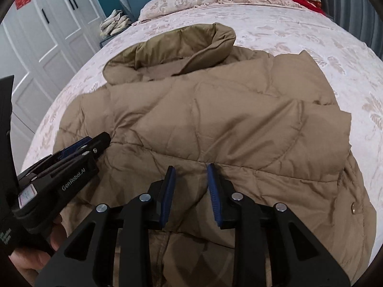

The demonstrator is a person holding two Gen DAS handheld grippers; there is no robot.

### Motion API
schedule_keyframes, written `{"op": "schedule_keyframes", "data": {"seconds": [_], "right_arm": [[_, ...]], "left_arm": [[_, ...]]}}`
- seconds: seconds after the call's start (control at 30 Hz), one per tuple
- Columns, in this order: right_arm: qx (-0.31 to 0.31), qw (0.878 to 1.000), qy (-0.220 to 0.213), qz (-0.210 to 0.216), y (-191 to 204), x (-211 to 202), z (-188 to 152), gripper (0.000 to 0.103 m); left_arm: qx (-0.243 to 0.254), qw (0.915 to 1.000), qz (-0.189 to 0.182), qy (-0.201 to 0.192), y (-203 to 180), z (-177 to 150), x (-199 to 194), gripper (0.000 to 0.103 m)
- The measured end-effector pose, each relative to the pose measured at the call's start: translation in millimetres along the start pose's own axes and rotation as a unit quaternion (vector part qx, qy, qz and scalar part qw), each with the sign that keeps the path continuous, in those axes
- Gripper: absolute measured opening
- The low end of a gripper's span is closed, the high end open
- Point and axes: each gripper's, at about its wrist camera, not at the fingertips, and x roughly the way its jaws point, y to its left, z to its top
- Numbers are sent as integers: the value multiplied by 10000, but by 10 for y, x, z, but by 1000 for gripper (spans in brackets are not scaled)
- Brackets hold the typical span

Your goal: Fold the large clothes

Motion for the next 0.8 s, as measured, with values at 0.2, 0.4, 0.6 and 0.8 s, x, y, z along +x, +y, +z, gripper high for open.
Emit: {"op": "schedule_keyframes", "data": {"seconds": [0.2,0.4,0.6,0.8], "right_arm": [[-48,9999,-88,8,-32,81,-89,26],[-102,9997,-209,-44,-25,134,-135,26],[-88,9995,-293,-38,-26,163,-164,26],[-117,9992,-372,-50,-17,158,-190,26]], "left_arm": [[-135,9998,-106,-107,55,-129,55,34],[-105,9997,-59,-204,56,-197,118,34],[-81,9996,-18,-288,36,-245,151,35],[-46,9994,32,-337,15,-260,156,35]]}}
